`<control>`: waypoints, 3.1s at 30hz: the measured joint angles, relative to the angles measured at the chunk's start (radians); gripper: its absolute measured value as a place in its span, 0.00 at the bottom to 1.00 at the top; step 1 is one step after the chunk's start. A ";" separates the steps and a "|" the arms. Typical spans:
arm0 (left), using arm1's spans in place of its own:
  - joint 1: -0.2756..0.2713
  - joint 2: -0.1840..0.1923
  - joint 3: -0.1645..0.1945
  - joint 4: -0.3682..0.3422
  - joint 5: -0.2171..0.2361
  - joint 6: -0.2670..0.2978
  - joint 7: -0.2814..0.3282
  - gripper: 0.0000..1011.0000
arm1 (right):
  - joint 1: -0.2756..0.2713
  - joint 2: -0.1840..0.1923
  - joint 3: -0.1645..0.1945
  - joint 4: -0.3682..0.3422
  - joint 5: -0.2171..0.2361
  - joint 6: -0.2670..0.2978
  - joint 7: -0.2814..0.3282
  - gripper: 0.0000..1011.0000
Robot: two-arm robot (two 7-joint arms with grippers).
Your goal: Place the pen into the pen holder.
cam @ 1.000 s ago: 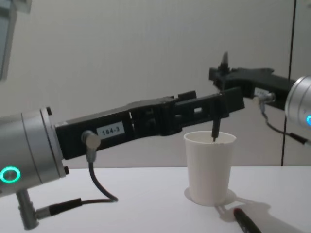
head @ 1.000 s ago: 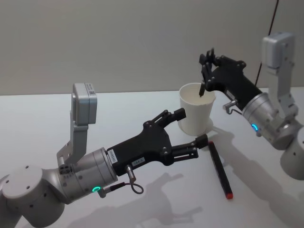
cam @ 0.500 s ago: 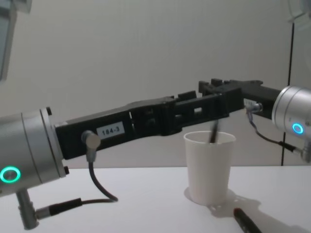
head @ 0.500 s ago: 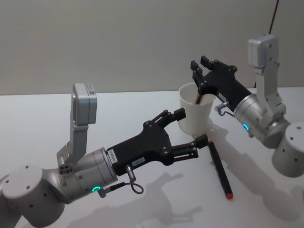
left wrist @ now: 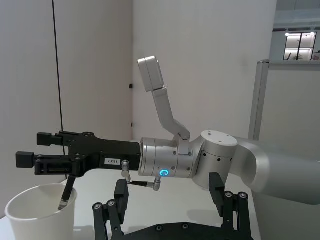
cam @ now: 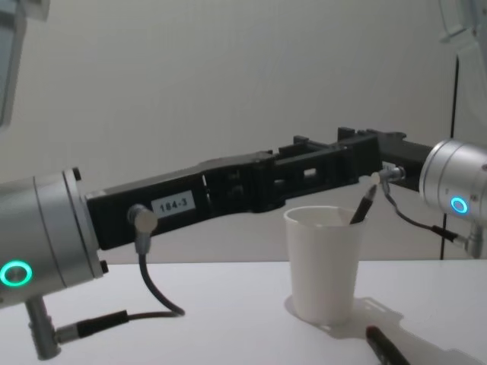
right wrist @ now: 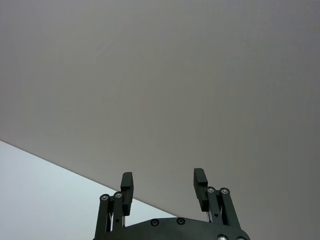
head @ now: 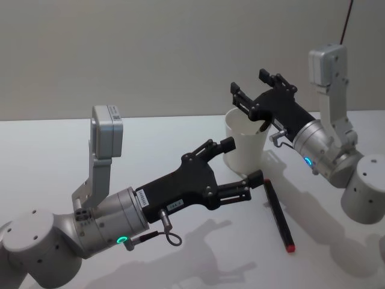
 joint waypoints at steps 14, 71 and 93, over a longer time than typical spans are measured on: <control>0.000 0.000 0.000 0.000 0.000 0.000 0.000 0.99 | -0.004 0.003 0.002 -0.008 0.004 -0.010 0.004 0.99; -0.052 0.004 0.071 0.046 0.194 -0.042 0.393 0.99 | -0.344 0.156 0.100 -0.322 0.084 0.006 -0.141 0.99; -0.089 0.006 0.122 0.078 0.333 -0.073 0.674 0.99 | -0.403 0.179 0.115 -0.362 0.087 0.015 -0.174 0.99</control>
